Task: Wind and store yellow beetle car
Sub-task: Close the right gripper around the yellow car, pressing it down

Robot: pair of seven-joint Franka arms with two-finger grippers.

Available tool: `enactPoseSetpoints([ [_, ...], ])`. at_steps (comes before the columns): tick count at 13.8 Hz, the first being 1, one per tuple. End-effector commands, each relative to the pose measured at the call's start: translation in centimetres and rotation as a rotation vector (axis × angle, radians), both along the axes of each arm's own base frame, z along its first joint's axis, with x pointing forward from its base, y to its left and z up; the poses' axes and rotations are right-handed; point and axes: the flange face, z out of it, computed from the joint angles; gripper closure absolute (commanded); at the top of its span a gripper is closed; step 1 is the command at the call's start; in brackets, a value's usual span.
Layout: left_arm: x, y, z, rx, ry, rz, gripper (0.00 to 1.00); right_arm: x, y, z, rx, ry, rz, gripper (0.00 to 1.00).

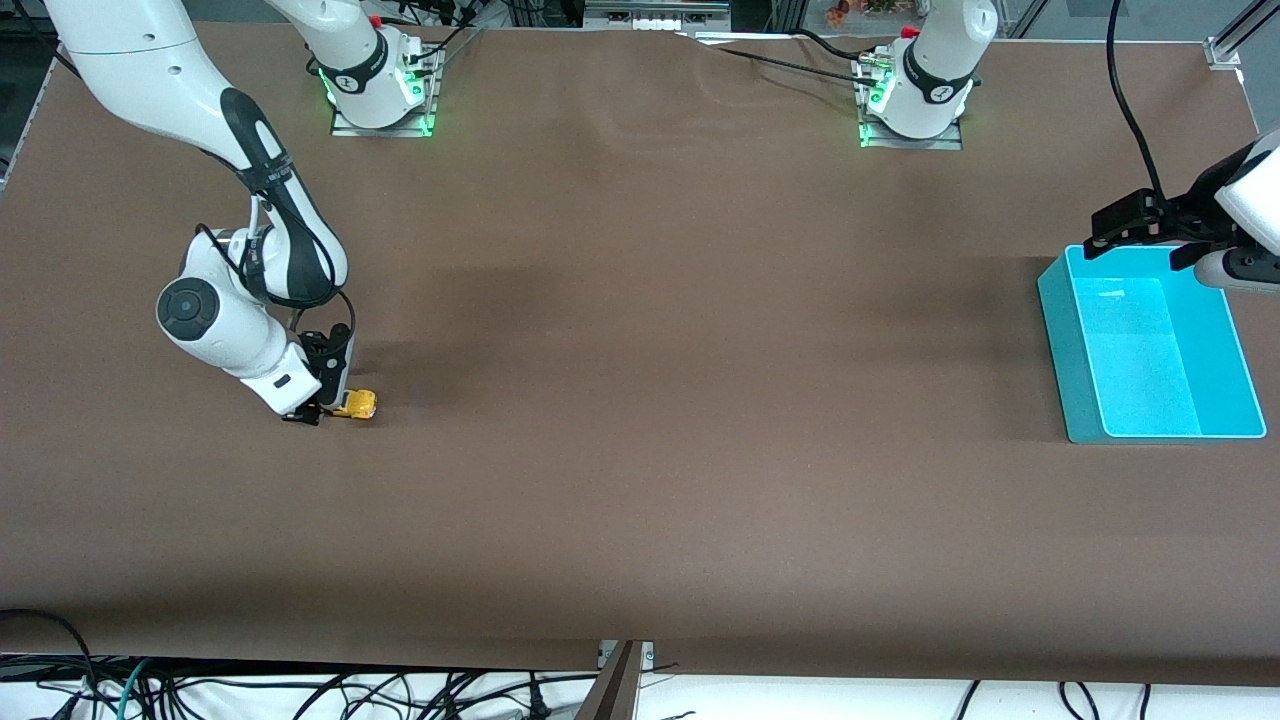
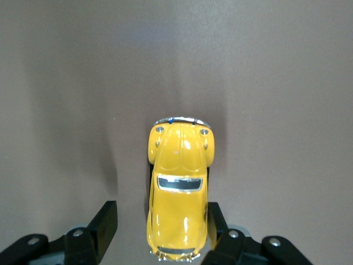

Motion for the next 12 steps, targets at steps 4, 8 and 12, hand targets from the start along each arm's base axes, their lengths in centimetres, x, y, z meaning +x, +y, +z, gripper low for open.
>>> enactPoseSetpoints([
  [4, 0.2, -0.2, 0.1, -0.020, -0.008, 0.011, 0.00, 0.1, 0.9, 0.2, -0.003, -0.019, 0.034, 0.41],
  [8, 0.2, -0.2, 0.1, -0.020, -0.008, 0.011, 0.00, 0.1, 0.9, 0.2, -0.003, -0.019, 0.033, 0.58],
  [12, 0.2, -0.2, 0.1, -0.020, -0.008, 0.011, 0.00, 0.0, 1.6, 0.0, -0.001, -0.016, 0.044, 0.58],
])
